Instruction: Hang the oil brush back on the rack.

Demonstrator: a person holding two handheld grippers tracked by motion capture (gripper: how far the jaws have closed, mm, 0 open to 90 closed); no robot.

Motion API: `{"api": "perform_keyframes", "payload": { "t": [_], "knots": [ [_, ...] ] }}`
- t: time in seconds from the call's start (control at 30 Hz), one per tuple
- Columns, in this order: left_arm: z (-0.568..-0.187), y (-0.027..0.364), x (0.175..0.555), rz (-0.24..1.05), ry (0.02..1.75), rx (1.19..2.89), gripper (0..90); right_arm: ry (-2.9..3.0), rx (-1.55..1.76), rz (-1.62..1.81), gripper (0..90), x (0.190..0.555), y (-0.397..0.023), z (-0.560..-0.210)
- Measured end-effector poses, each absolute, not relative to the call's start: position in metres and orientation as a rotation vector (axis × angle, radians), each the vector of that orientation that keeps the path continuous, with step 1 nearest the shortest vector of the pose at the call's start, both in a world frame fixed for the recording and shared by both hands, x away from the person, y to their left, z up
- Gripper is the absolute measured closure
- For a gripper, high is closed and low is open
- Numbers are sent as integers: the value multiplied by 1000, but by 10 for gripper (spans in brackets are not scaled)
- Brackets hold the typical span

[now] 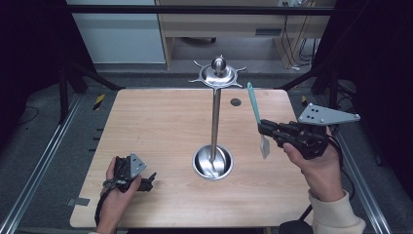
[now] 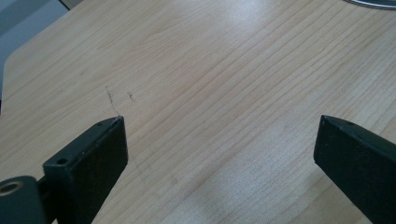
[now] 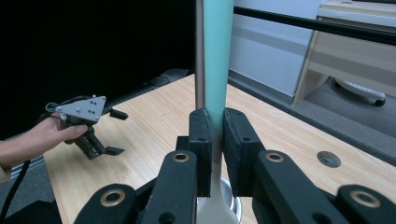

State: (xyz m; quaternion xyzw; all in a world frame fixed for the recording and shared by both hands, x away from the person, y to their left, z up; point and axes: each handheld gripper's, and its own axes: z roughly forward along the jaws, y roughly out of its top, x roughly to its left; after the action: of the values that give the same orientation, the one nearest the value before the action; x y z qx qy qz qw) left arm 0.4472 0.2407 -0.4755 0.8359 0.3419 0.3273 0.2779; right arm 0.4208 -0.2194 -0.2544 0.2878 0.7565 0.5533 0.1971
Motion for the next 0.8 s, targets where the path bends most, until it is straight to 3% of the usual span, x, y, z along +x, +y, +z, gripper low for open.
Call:
{"api": "perform_keyframes", "payload": {
  "t": [0.8],
  "knots": [
    [-476,239,447,879,914,2247,25,2155,820,1522,823,430,-207,-259]
  ]
}}
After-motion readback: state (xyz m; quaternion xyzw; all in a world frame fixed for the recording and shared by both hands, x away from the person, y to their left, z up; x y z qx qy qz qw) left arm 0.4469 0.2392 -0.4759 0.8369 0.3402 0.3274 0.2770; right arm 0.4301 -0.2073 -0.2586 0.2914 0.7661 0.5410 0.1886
